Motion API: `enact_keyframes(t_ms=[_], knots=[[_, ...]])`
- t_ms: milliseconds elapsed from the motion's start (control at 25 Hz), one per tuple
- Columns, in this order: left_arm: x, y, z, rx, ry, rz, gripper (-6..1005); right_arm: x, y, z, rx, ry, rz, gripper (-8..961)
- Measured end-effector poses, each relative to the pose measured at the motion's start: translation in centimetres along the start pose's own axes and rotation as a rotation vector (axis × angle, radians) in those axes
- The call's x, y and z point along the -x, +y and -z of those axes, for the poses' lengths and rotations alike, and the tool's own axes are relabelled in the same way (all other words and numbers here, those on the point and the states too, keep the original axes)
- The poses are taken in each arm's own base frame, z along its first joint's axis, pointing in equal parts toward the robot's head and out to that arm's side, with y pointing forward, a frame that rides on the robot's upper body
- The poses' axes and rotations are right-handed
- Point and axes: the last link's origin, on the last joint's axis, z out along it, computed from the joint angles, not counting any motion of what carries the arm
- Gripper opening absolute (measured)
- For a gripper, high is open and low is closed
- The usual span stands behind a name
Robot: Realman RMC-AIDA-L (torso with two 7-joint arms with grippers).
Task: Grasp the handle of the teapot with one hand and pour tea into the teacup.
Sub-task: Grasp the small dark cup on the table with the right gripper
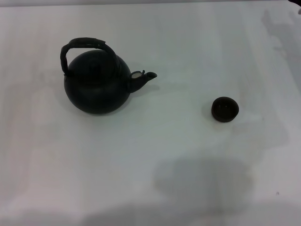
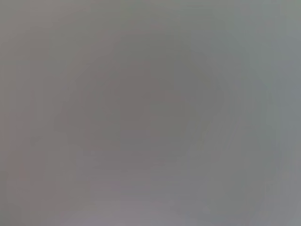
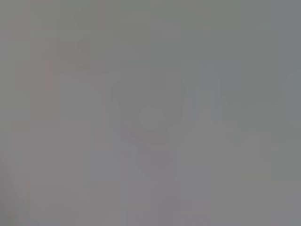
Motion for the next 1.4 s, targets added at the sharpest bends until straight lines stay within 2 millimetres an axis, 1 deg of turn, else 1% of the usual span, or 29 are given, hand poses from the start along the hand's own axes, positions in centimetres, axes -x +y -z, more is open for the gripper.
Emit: enact_keyframes(t_ms=[400, 560, 680, 760, 840, 960, 1200, 1280, 1400], knots=[[0.0, -0.3, 0.3, -0.007, 0.001, 0.003, 651, -0.5, -1.2, 1.9, -0.015, -0.063, -0.024, 841], [0.0, -0.2, 0.4, -0.003, 0.007, 0.004, 650, -0.9, -1.7, 2.5, -0.026, -0.063, -0.036, 841], [-0.3, 0.4, 0.5, 0.043, 0.027, -0.007, 650, -1.1, -1.8, 2.6, -0.032, -0.055, -0.043, 841], [-0.6, 1.2, 0.8, 0.107, 0.047, -0.024, 650, -1.2, -1.9, 2.7, -0.034, -0.05, -0.046, 842], [-0.9, 1.5, 1.5, 0.151, 0.073, -0.038, 650, -1.4, -1.9, 2.8, -0.038, -0.042, -0.048, 842], [-1.2, 0.8, 3.4, 0.148, 0.11, -0.041, 650, -1.6, -1.9, 2.8, -0.041, -0.032, -0.051, 842], [-1.1, -0.3, 8.5, 0.169, 0.133, -0.056, 651, -1.4, -2.1, 2.7, -0.044, -0.034, -0.045, 842], [-1.0, -0.5, 9.7, 0.16, 0.134, -0.053, 651, -1.3, -2.2, 2.6, -0.045, -0.038, -0.042, 842], [-0.8, -0.6, 10.6, 0.152, 0.13, -0.047, 651, -1.2, -2.1, 2.5, -0.044, -0.038, -0.042, 842]])
